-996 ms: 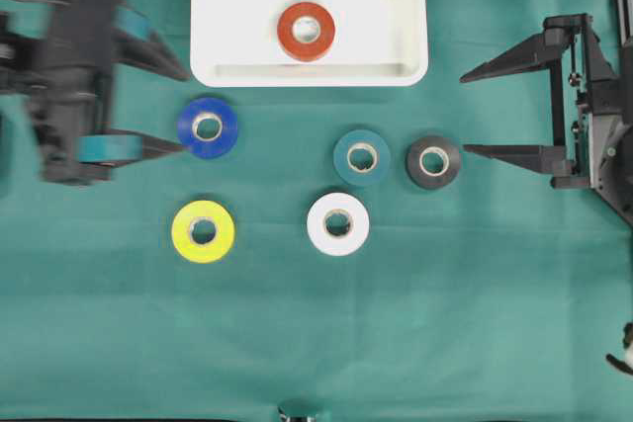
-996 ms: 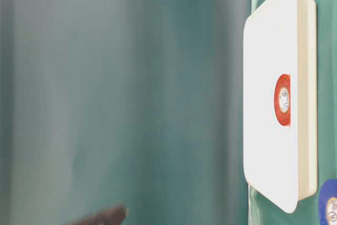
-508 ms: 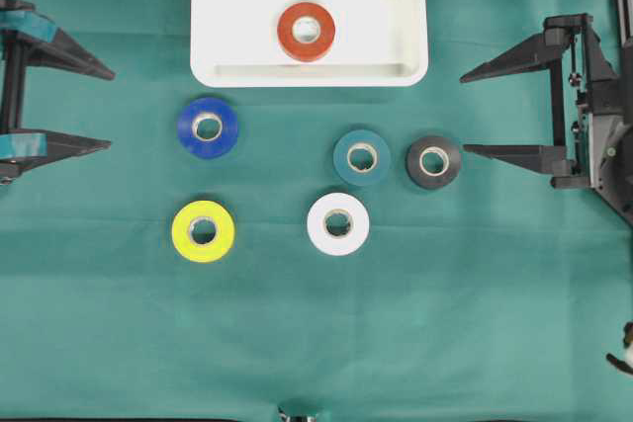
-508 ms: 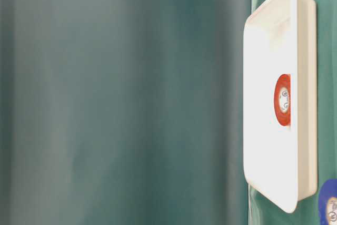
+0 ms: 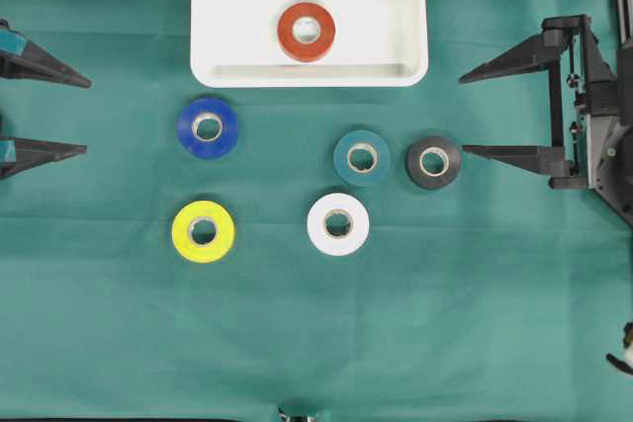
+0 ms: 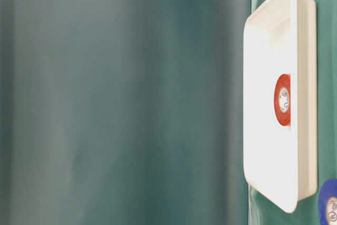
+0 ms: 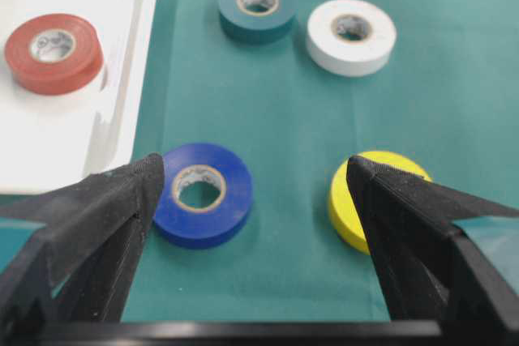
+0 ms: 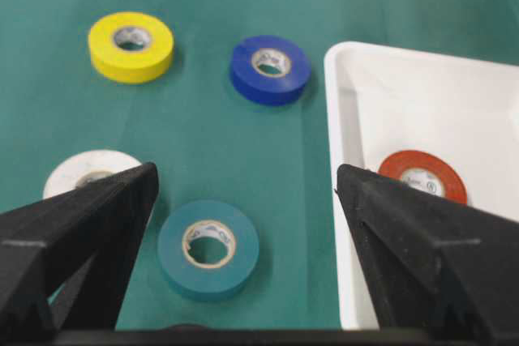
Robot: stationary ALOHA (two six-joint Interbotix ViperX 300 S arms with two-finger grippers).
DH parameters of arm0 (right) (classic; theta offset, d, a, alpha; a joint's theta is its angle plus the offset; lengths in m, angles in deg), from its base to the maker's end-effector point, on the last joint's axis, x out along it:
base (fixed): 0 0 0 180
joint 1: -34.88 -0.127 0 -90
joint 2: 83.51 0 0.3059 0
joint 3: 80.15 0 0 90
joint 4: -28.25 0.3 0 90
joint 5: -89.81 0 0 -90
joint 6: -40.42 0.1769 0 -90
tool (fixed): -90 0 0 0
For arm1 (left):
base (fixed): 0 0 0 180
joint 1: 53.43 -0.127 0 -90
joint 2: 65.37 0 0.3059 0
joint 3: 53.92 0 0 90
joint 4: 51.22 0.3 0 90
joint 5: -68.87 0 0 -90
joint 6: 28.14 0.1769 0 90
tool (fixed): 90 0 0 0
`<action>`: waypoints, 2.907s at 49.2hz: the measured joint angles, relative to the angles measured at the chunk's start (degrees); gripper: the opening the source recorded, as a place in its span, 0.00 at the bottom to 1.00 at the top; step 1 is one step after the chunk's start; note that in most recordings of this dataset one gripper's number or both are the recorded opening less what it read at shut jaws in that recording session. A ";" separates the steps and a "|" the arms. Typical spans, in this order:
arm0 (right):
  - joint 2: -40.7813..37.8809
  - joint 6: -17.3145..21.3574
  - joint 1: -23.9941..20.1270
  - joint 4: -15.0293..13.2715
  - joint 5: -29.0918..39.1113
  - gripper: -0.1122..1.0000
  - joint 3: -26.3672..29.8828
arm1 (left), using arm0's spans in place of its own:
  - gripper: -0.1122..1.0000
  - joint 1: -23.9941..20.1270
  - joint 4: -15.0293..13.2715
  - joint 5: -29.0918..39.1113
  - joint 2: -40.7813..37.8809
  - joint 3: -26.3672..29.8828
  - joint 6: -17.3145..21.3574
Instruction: Pick up the tape from a random location and place it into the white case.
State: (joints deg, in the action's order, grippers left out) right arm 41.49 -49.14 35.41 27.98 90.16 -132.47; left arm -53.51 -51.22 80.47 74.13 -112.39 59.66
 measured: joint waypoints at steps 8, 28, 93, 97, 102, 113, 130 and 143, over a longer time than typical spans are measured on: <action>-0.09 0.00 0.00 0.00 -0.26 0.91 0.00 | 0.98 0.00 0.00 -0.18 0.00 -0.09 0.09; -4.83 0.26 0.00 0.00 -5.89 0.91 1.32 | 0.98 0.00 0.00 -0.26 0.00 -0.09 0.09; -53.00 -0.18 -0.79 0.00 -2.90 0.91 51.94 | 0.98 0.00 0.00 -0.35 -0.35 -0.18 0.26; -54.05 -0.18 -0.79 0.00 -2.37 0.91 53.53 | 0.98 0.00 0.00 -0.35 -0.35 -0.18 0.26; -55.02 -0.18 -0.79 0.00 -1.41 0.91 54.93 | 0.98 0.00 0.00 -0.35 -0.35 -0.18 0.26; -55.11 0.18 -0.79 0.00 0.97 0.91 55.46 | 0.98 0.00 -0.09 -0.35 -0.35 -0.18 0.26; -58.71 4.13 -0.79 0.09 18.46 0.91 62.05 | 0.98 -0.09 0.00 -0.35 -0.35 -0.18 0.26; -62.14 5.63 -0.79 0.00 33.05 0.91 68.99 | 0.98 0.00 0.00 -0.44 -0.35 -0.18 0.26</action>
State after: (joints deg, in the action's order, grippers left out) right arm -20.65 -43.51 34.62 27.98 123.21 -63.47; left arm -53.51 -51.22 80.03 73.78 -112.57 59.92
